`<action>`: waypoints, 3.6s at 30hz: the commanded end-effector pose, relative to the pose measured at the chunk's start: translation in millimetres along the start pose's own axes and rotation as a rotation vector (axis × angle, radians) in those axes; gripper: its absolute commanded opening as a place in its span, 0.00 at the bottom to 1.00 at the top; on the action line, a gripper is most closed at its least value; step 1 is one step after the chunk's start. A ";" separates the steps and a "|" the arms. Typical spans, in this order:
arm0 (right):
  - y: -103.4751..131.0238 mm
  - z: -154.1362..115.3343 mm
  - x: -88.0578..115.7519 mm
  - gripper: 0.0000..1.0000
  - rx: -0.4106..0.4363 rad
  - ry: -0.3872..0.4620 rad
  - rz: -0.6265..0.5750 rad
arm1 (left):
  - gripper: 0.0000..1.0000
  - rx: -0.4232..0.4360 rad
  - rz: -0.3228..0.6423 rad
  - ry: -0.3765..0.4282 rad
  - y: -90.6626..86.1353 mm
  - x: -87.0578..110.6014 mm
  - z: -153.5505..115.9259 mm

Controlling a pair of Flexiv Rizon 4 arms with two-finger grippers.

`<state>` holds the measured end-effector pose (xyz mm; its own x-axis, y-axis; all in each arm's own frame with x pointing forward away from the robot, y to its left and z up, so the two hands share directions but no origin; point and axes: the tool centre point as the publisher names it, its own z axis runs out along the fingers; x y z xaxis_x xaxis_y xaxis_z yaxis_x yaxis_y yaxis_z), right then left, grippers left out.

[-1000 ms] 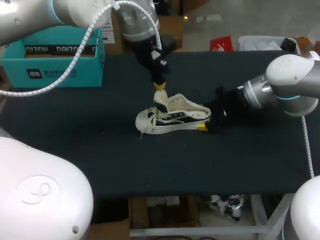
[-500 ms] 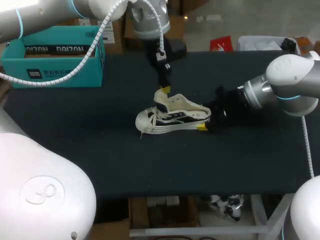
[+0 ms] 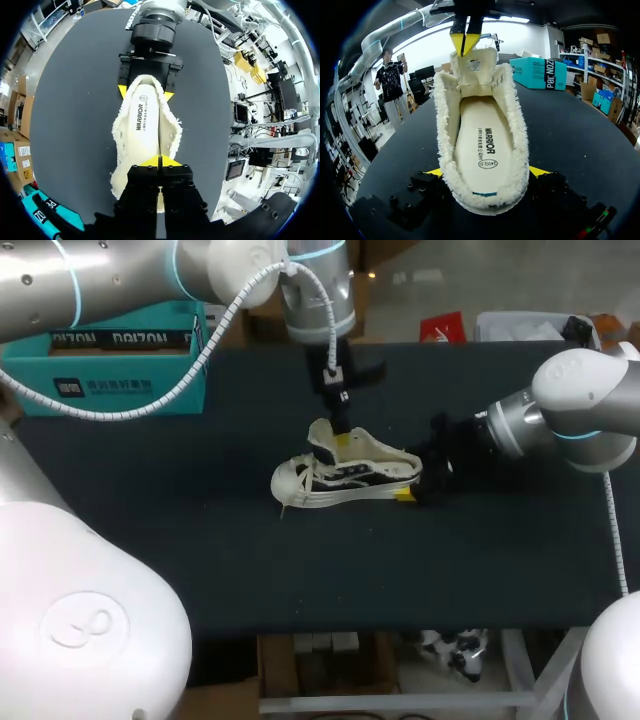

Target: Open the shoe tongue, take the insole out of the shoe, put the insole back into the shoe, and pack the shoe into the shoebox

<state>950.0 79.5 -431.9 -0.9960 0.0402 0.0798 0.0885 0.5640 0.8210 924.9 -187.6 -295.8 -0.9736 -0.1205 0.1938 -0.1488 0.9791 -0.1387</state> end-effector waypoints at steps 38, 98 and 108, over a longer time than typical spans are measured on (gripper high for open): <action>-6.8 2.2 -2.8 0.00 -0.005 0.001 0.000 | 0.00 -0.084 -0.025 -0.006 5.7 7.2 95.3; -6.8 2.2 -2.8 0.00 -0.005 0.001 0.000 | 0.25 -0.067 -0.091 -0.455 -9.0 -85.1 168.8; -6.8 2.2 -2.8 0.00 -0.005 0.001 0.000 | 0.23 -0.052 -0.075 -0.494 -11.0 -110.3 169.4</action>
<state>954.9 76.8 -432.2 -0.9958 0.0459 0.0788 0.0910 0.5637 0.8209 964.0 -208.1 -397.7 -0.9297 -0.2400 -0.2795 -0.2237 0.9706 -0.0892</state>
